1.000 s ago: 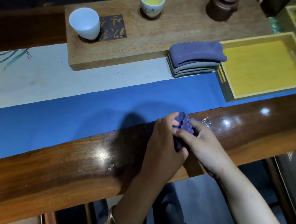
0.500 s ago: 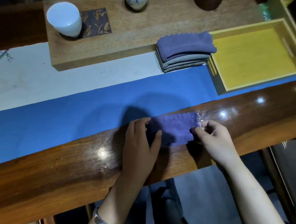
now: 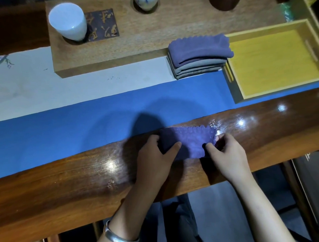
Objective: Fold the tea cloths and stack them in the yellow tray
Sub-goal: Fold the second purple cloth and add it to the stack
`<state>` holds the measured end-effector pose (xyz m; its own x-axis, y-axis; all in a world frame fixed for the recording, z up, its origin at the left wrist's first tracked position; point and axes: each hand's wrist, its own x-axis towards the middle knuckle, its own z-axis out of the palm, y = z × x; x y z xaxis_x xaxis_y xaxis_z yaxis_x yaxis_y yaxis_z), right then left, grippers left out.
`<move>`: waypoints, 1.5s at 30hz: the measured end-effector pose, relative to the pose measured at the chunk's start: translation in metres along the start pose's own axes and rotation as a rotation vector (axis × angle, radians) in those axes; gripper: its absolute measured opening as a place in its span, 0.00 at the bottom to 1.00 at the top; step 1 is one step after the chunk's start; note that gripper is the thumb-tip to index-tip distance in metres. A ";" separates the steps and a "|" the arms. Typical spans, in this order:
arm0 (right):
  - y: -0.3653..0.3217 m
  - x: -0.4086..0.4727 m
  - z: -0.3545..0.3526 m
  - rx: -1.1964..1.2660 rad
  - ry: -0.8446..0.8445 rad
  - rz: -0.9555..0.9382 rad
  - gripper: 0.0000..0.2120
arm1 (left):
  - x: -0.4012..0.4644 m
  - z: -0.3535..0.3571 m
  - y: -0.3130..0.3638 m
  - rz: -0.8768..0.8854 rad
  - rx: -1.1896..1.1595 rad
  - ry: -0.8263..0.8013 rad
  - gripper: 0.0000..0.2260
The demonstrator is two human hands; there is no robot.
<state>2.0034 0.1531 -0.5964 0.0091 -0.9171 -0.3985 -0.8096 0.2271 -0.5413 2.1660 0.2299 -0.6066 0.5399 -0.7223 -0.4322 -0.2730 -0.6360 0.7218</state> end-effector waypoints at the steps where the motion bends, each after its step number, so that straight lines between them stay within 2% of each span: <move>1: 0.001 -0.001 -0.001 0.009 -0.011 0.020 0.11 | 0.002 0.000 -0.001 -0.007 -0.076 -0.041 0.17; 4: 0.003 -0.003 -0.007 0.091 -0.052 0.121 0.09 | 0.006 -0.005 0.002 -0.016 -0.252 -0.142 0.12; 7: 0.003 -0.013 -0.013 0.268 -0.171 0.219 0.21 | 0.007 -0.017 0.009 0.026 -0.384 -0.228 0.13; 9: -0.005 -0.023 -0.016 0.478 -0.328 0.283 0.27 | 0.006 -0.027 0.020 0.021 -0.480 -0.294 0.14; 13: -0.027 -0.041 -0.021 0.827 -0.687 0.565 0.38 | -0.002 -0.049 0.049 -0.011 -0.637 -0.456 0.21; 15: -0.039 -0.048 -0.026 0.983 -0.832 0.575 0.41 | -0.007 -0.060 0.065 -0.004 -0.630 -0.482 0.20; 18: -0.060 -0.055 -0.042 1.211 -0.868 0.520 0.42 | -0.010 -0.082 0.090 -0.003 -0.617 -0.458 0.08; 21: -0.081 -0.057 -0.064 1.379 -0.674 0.358 0.27 | -0.005 -0.100 0.116 -0.008 -0.562 -0.467 0.11; 23: -0.089 -0.053 -0.079 1.393 -0.556 0.280 0.21 | 0.001 -0.107 0.132 0.014 -0.557 -0.426 0.10; 26: -0.096 -0.035 -0.104 1.376 -0.510 0.217 0.17 | 0.009 -0.111 0.156 0.070 -0.533 -0.381 0.11; 28: -0.102 -0.016 -0.121 1.279 -0.495 0.173 0.16 | 0.015 -0.109 0.170 0.098 -0.517 -0.392 0.12; 32: -0.117 0.029 -0.145 0.977 -0.460 0.102 0.06 | 0.031 -0.094 0.187 0.105 -0.536 -0.405 0.11; 36: -0.130 0.081 -0.151 0.766 -0.427 0.022 0.05 | 0.062 -0.076 0.196 0.013 -0.496 -0.183 0.08; 40: -0.141 0.138 -0.145 0.606 -0.412 -0.077 0.08 | 0.101 -0.054 0.207 -0.064 -0.443 0.029 0.06; 45: -0.143 0.193 -0.125 0.525 -0.371 -0.136 0.10 | 0.147 -0.025 0.203 -0.084 -0.399 0.153 0.10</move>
<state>2.0473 -0.0974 -0.5033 0.3690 -0.7962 -0.4795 -0.3940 0.3333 -0.8565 2.2093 0.0013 -0.5102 0.6669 -0.6047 -0.4354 0.0898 -0.5148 0.8526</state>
